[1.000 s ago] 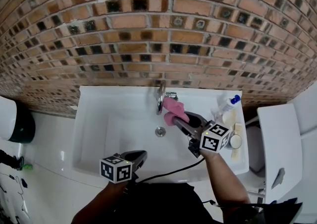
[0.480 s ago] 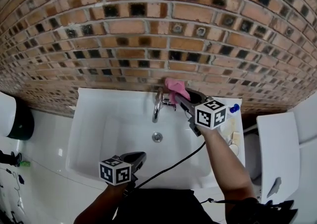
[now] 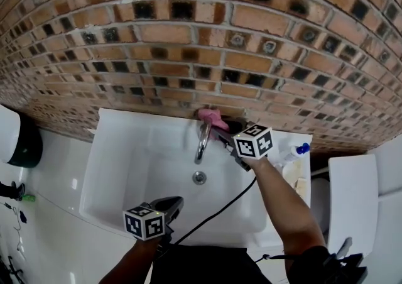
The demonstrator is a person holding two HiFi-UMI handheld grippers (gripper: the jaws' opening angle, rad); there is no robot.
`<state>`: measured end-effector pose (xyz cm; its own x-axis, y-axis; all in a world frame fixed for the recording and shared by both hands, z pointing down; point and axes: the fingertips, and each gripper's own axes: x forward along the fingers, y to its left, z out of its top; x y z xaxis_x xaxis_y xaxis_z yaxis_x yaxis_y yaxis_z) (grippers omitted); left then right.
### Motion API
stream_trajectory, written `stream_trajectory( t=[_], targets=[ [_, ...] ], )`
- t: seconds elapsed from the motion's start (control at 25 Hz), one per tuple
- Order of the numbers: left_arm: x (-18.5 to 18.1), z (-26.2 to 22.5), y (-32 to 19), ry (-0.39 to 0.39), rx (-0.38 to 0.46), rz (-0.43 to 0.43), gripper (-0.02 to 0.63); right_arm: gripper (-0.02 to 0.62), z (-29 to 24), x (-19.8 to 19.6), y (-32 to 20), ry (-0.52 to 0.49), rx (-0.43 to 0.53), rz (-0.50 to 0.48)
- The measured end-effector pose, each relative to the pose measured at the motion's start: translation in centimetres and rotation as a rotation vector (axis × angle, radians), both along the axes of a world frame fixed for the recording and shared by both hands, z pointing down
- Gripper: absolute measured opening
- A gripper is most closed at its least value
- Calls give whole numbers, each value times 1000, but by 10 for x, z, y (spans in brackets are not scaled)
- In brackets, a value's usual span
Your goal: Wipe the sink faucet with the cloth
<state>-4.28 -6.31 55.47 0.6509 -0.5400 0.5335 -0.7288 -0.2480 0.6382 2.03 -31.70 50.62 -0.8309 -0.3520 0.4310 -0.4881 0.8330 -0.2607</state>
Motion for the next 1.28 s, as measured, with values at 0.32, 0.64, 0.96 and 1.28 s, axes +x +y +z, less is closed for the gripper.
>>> stream_trajectory(
  t=[0.32,0.64,0.96,1.28],
  targets=[
    [5,1,2,11,-2,2,6,126,-14,-8,7,45,99,-67],
    [2,-6,6,12,21,26,6,126,-62,-10,26,200,342,-136],
    [-4,-16,14,30,53,69,6,126,-85,-13,55,453,569,-178],
    [-23,-16,28,31,65,107,6,126,-94,-28,98,647,735,-247]
  ],
)
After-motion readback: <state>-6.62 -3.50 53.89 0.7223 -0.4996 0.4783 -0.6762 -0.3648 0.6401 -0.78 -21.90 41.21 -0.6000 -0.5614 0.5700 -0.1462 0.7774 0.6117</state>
